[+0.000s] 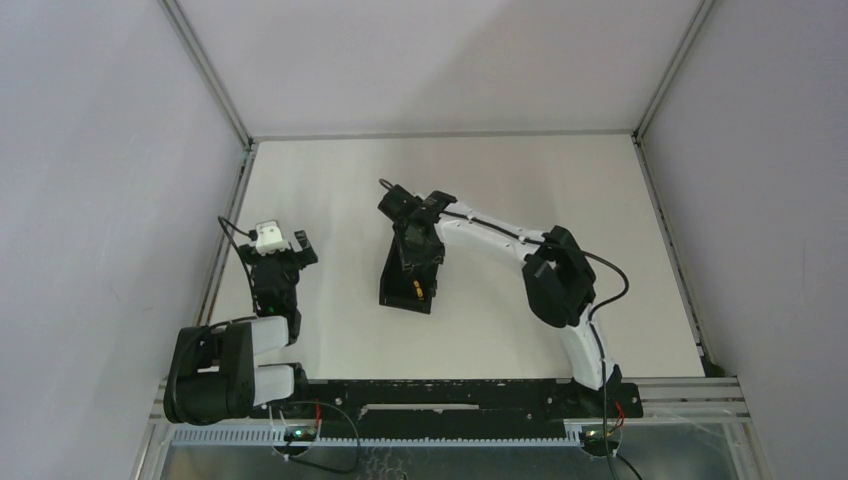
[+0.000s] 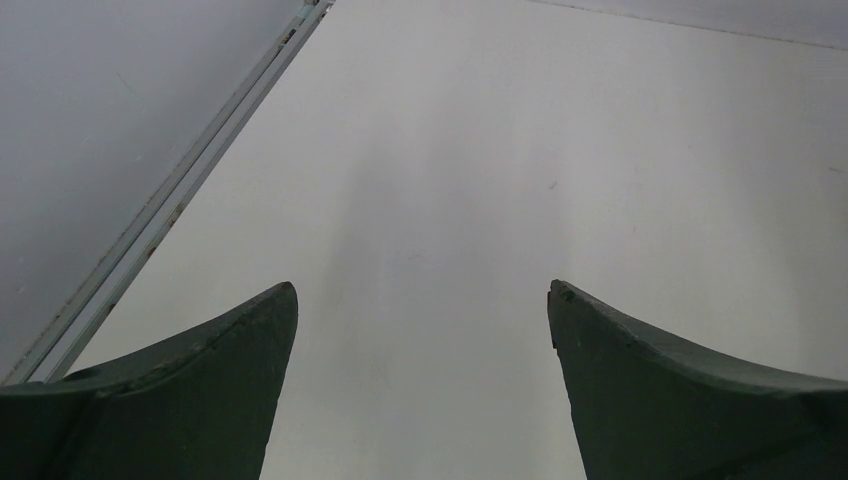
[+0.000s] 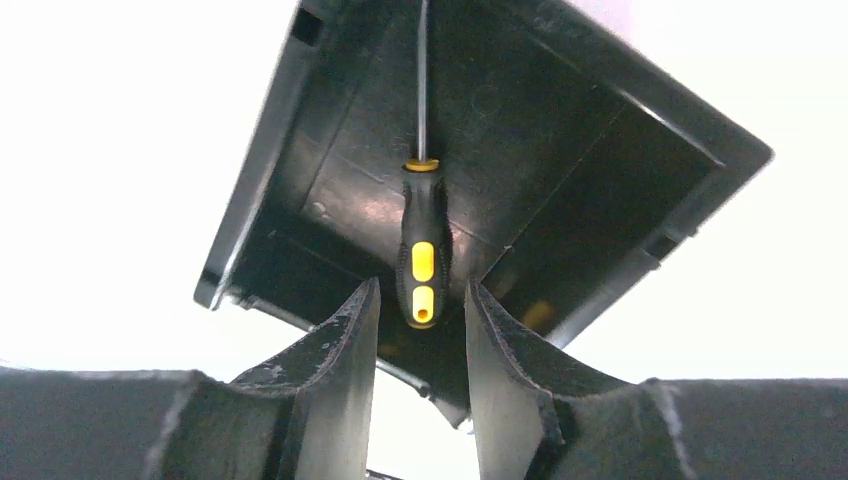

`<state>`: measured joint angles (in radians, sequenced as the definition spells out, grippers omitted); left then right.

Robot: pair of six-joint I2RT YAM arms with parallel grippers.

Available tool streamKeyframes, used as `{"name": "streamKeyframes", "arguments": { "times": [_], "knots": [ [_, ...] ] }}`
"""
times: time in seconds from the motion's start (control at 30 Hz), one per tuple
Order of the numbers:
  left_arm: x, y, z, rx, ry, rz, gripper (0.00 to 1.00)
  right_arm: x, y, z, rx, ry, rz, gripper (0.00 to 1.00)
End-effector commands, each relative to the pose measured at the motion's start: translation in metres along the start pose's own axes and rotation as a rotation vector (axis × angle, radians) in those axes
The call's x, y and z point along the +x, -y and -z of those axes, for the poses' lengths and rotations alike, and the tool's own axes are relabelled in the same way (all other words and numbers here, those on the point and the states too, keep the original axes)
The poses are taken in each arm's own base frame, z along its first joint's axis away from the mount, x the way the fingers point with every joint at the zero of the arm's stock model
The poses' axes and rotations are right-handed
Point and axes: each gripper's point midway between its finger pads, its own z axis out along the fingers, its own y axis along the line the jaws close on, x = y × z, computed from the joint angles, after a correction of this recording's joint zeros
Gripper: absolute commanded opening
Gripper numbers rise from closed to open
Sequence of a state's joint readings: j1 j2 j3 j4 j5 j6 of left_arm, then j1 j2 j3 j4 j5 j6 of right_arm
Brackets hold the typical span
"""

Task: Put the screwdriver in the bin

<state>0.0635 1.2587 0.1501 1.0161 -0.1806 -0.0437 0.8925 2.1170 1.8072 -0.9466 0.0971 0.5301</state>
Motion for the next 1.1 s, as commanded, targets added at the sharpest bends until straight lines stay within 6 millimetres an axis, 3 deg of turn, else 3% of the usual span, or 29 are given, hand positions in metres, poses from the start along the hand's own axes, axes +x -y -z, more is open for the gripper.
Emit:
{"name": "streamKeyframes", "arguments": {
  "times": [0.0,0.1,0.13,0.2,0.37,0.53,0.8,0.9,1.07],
  "knots": [
    [-0.028,0.003,-0.009,0.004,0.081,-0.003,1.0,-0.042,-0.012,0.08,-0.092,0.226,-0.018,0.43],
    [-0.028,0.003,-0.009,0.003,0.08,-0.003,1.0,-0.05,-0.014,0.104,-0.146,0.308,0.003,0.48],
    [-0.028,0.003,-0.01,0.003,0.08,-0.003,1.0,-0.05,-0.014,0.115,-0.174,0.336,0.017,0.61],
    [-0.028,0.003,-0.009,0.003,0.081,-0.004,1.0,-0.048,-0.015,0.126,-0.216,0.374,0.045,0.98],
    [-0.028,0.003,-0.009,0.004,0.081,-0.003,1.0,-0.04,-0.001,0.152,-0.284,0.511,0.08,1.0],
    [-0.028,0.003,-0.009,0.004,0.08,-0.003,1.0,-0.021,0.038,0.171,-0.302,0.609,0.067,1.0],
    [-0.028,0.003,-0.009,0.005,0.08,-0.003,1.0,0.019,0.137,0.167,-0.244,0.753,-0.144,1.0],
    [-0.028,0.003,-0.009,0.004,0.08,-0.003,1.0,0.043,0.175,0.151,-0.2,0.767,-0.235,1.0],
    [-0.028,0.003,-0.009,0.004,0.08,-0.003,1.0,0.074,0.217,0.123,-0.118,0.774,-0.354,1.0]
  ]
}}
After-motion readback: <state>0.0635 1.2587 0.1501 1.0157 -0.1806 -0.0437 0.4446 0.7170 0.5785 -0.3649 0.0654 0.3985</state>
